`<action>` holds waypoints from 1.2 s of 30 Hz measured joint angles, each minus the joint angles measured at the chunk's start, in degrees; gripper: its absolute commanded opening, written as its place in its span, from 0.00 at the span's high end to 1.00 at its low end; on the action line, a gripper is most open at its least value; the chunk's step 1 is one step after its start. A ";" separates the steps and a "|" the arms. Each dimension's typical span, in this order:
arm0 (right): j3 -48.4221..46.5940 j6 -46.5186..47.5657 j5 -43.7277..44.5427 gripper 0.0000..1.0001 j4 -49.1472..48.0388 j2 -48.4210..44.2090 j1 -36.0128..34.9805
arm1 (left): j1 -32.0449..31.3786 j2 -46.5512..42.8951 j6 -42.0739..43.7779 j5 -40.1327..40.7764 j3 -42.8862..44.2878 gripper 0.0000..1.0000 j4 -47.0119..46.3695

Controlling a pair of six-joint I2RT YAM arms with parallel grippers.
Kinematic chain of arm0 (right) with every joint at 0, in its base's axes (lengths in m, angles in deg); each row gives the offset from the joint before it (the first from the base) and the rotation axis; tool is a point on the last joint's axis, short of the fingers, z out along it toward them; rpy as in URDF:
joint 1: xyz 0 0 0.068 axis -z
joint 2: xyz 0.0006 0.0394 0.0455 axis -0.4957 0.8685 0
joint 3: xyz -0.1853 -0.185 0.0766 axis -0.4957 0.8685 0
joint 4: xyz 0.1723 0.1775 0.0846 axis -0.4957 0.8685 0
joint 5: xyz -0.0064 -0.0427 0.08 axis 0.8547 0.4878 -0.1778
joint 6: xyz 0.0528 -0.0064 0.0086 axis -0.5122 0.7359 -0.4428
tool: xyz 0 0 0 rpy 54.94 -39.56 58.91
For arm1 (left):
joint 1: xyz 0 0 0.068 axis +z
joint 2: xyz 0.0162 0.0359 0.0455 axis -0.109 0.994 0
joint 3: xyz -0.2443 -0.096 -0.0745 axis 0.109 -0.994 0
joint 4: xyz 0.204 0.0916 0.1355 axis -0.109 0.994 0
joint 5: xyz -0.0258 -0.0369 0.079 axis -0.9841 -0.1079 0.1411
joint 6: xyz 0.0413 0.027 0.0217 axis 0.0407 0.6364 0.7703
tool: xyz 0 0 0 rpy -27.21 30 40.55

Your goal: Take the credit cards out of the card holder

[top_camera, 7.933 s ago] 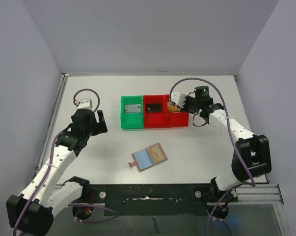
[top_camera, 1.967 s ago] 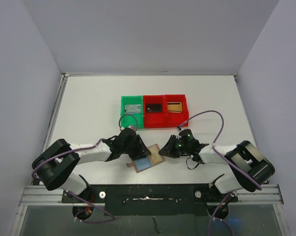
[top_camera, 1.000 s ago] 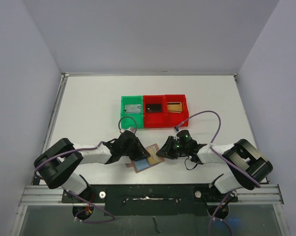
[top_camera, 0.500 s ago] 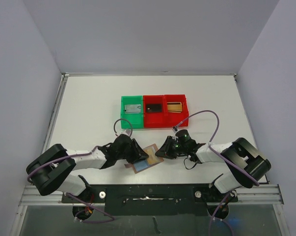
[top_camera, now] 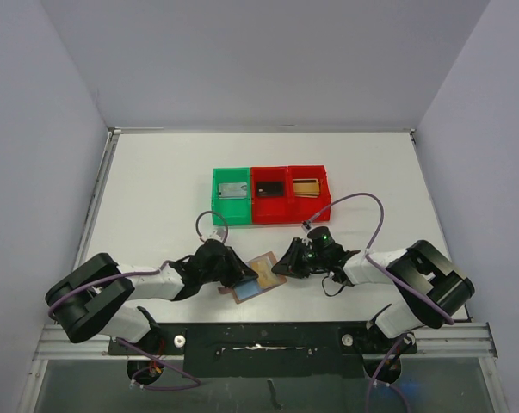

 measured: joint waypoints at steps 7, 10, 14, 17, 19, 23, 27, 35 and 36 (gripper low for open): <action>-0.09 -0.09 -0.20 0.86 -0.11 0.17 -0.02 | 0.00 -0.02 -0.52 -0.02 -0.76 1.00 -1.99; -0.11 -0.09 -0.17 0.86 -0.09 0.20 -0.02 | 0.00 -0.04 -0.57 -0.02 -0.83 1.00 -2.05; -0.22 -0.11 -0.15 0.86 0.13 0.17 -0.02 | -0.11 -1.73 -0.70 0.26 -1.29 1.00 -1.42; -0.28 -0.11 -0.17 0.86 0.20 0.26 -0.02 | -0.22 -4.33 -1.16 0.74 -2.56 1.00 -0.50; -0.44 -0.13 -0.37 0.86 0.13 0.55 -0.04 | -0.22 -5.73 -1.57 1.07 -3.63 1.00 -0.20; -0.79 -0.13 -0.79 0.86 0.02 1.05 -0.17 | -0.22 -7.89 -2.54 1.44 -6.27 1.00 0.31; -1.11 0.09 -0.79 0.86 0.35 1.11 -0.31 | -0.22 -8.79 -3.26 1.64 -7.26 1.00 0.33; -1.84 2.62 0.92 0.74 6.27 -2.69 -1.11 | -0.22 -8.94 -3.26 1.68 -7.23 1.00 0.33; -1.92 3.34 1.49 0.72 8.11 -3.93 -1.20 | -0.22 -8.94 -3.26 1.68 -7.23 1.00 0.33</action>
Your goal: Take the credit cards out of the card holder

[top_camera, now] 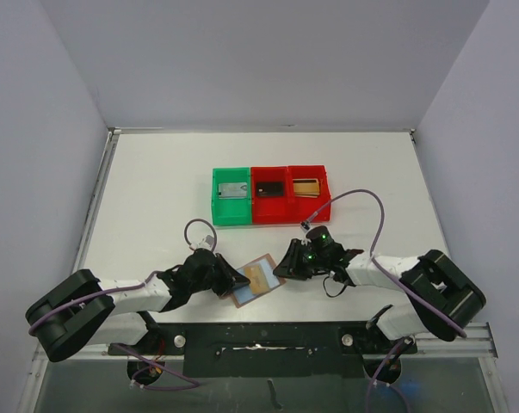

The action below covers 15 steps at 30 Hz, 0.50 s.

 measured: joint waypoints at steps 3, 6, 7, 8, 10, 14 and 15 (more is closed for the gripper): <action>-0.09 2.08 1.01 0.70 4.28 -3.89 -0.31 | 0.00 0.00 0.02 0.00 0.00 1.00 0.00; -0.37 3.39 0.70 0.70 5.07 -5.92 -0.98 | 0.00 0.00 0.04 0.00 0.00 1.00 0.00; -0.70 3.69 0.44 0.70 5.03 -5.90 -1.42 | 0.00 0.00 0.07 0.00 0.00 1.00 0.02; -1.25 4.07 0.07 0.70 4.79 -5.44 -2.23 | 0.00 0.00 0.09 0.00 0.00 1.00 0.00; -2.82 4.50 -0.59 0.71 4.66 -3.76 -4.04 | 0.00 0.00 0.11 0.00 0.00 1.00 0.00; -7.04 4.98 -1.44 0.74 3.76 2.64 -7.37 | 0.00 0.00 0.15 0.00 0.00 1.00 0.02; -7.67 4.98 -1.44 0.75 3.72 4.04 -7.91 | 0.00 -0.02 0.15 0.00 0.00 1.00 0.02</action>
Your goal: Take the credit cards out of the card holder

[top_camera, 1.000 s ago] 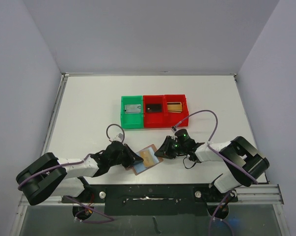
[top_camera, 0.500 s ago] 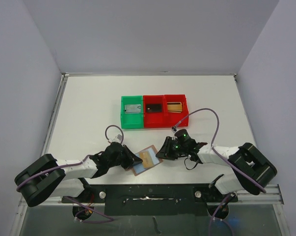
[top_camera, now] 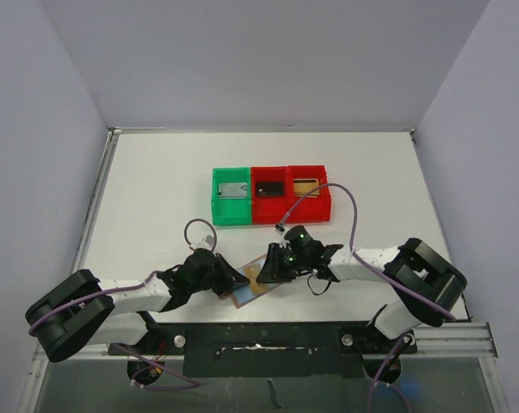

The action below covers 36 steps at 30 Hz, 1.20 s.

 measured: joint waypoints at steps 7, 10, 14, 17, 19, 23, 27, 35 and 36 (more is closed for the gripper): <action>-2.62 -0.48 0.83 0.78 2.12 3.67 -0.13 | 0.00 -1.11 0.31 0.09 0.00 0.84 1.62; -2.69 -0.76 1.11 0.79 2.43 3.69 -0.17 | 0.00 -1.84 0.26 0.09 0.00 0.82 2.16; -2.84 -0.94 1.27 0.80 2.78 3.82 -0.17 | 0.00 -1.99 0.24 0.11 0.00 0.85 2.19; -3.19 -1.09 1.31 0.80 3.30 4.02 -0.17 | 0.00 -1.99 -0.02 0.26 -0.02 0.98 2.32; -3.23 -1.18 1.38 0.81 3.45 4.02 -0.17 | 0.00 -2.08 -0.28 0.46 -0.26 1.00 2.49; -3.26 -1.64 1.57 0.81 3.61 4.04 -0.17 | 0.00 -3.56 -0.79 0.98 -1.46 1.00 2.36; -3.26 -2.16 1.70 0.81 3.74 4.04 -0.09 | 0.00 -6.05 -1.49 1.55 -2.10 1.00 2.58; -3.23 -2.27 1.75 0.82 3.78 4.04 0.24 | 0.00 -8.41 -1.84 2.45 -2.69 0.78 3.02; -3.26 -2.27 1.75 0.82 3.78 4.04 0.26 | 0.00 -8.35 -1.81 2.54 -2.69 0.76 3.13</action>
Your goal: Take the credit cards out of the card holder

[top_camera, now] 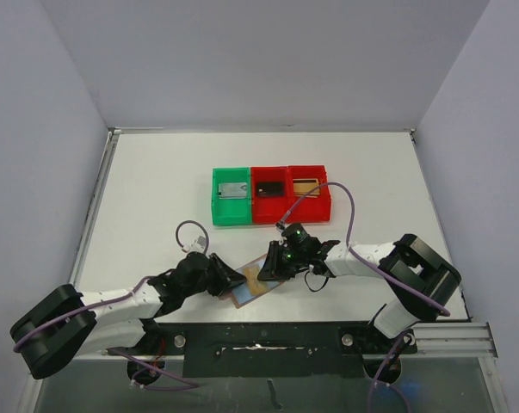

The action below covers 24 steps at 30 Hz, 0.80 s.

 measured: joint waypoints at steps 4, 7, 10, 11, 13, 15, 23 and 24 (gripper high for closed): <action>0.02 -0.07 0.02 0.82 0.00 0.00 0.00 | 0.00 1.55 -0.07 0.26 0.00 0.74 -0.20; 0.04 -0.13 0.00 0.82 -0.02 0.00 0.02 | 0.00 3.69 -0.09 0.20 0.00 0.74 -1.20; 0.39 -0.33 -0.22 0.82 -0.57 0.00 0.26 | 0.00 5.53 -0.07 -0.15 0.13 0.75 -3.37; 0.59 -0.44 -0.37 0.82 -0.92 0.00 0.39 | 0.00 6.23 -0.07 -0.26 0.15 0.76 -4.33; 0.90 -0.61 -0.57 0.82 -1.51 0.00 0.70 | 0.00 7.50 -0.07 -0.68 0.24 0.79 -5.81; 1.33 -0.90 -0.83 0.82 -2.27 0.00 1.09 | 0.00 8.57 -0.09 -1.01 0.26 0.83 -7.02; 2.58 -1.57 -2.12 0.82 -4.55 0.11 1.88 | 0.00 10.71 0.11 -1.51 0.26 1.00 -9.01; 2.64 -1.60 -2.21 0.82 -4.63 0.11 1.92 | 0.00 10.80 0.09 -1.53 0.24 1.00 -9.14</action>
